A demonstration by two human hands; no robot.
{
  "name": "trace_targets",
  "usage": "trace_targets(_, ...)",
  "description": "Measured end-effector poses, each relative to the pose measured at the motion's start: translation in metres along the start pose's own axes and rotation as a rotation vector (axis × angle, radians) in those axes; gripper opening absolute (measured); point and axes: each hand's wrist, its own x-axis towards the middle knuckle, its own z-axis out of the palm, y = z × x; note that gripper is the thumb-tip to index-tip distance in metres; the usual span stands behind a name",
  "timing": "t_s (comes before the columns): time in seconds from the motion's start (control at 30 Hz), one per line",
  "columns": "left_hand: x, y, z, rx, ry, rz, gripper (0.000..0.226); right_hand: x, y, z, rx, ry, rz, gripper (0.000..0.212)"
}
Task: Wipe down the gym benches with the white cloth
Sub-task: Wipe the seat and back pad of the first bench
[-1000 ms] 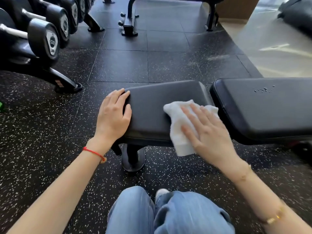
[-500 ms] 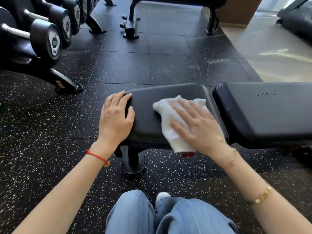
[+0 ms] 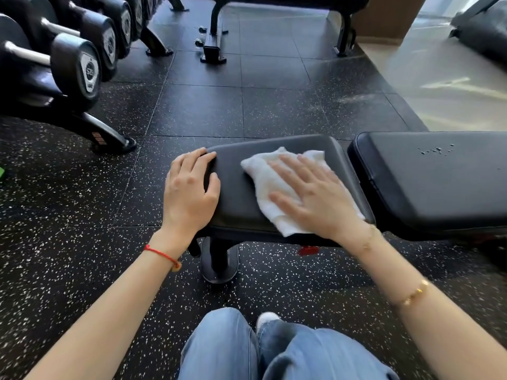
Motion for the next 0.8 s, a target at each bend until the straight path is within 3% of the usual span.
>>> trace_targets(0.1, 0.000, 0.001, -0.001, -0.007, -0.002, -0.010, 0.050, 0.011, 0.041, -0.005, -0.039, -0.003, 0.128, 0.067)
trace_targets(0.2, 0.000, 0.001, -0.002, -0.017, 0.000, -0.014, 0.047, 0.059, 0.040, -0.010, -0.058, -0.025, 0.247, 0.064)
trace_targets(0.33, 0.001, 0.000, 0.000, -0.023, 0.008, -0.014, 0.042, 0.080, -0.014, -0.003, -0.080, -0.052, 0.115, 0.066)
trace_targets(0.47, 0.000, -0.001, 0.001, -0.025, 0.013, -0.015, 0.042, 0.015, -0.034, 0.001, -0.044, -0.021, -0.074, 0.071)
trace_targets(0.6, 0.000, 0.000, 0.000, -0.047, 0.005, -0.026, 0.046, -0.011, 0.025, -0.003, -0.035, 0.090, -0.011, 0.071)
trace_targets(0.7, 0.000, 0.001, -0.001, -0.063, 0.010, -0.031, 0.042, 0.010, 0.058, -0.009, 0.071, 0.072, 0.174, 0.058)
trace_targets(0.8, -0.001, 0.001, -0.002, -0.062, 0.009, -0.031, 0.041, -0.006, 0.056, -0.003, 0.032, 0.115, 0.077, 0.061)
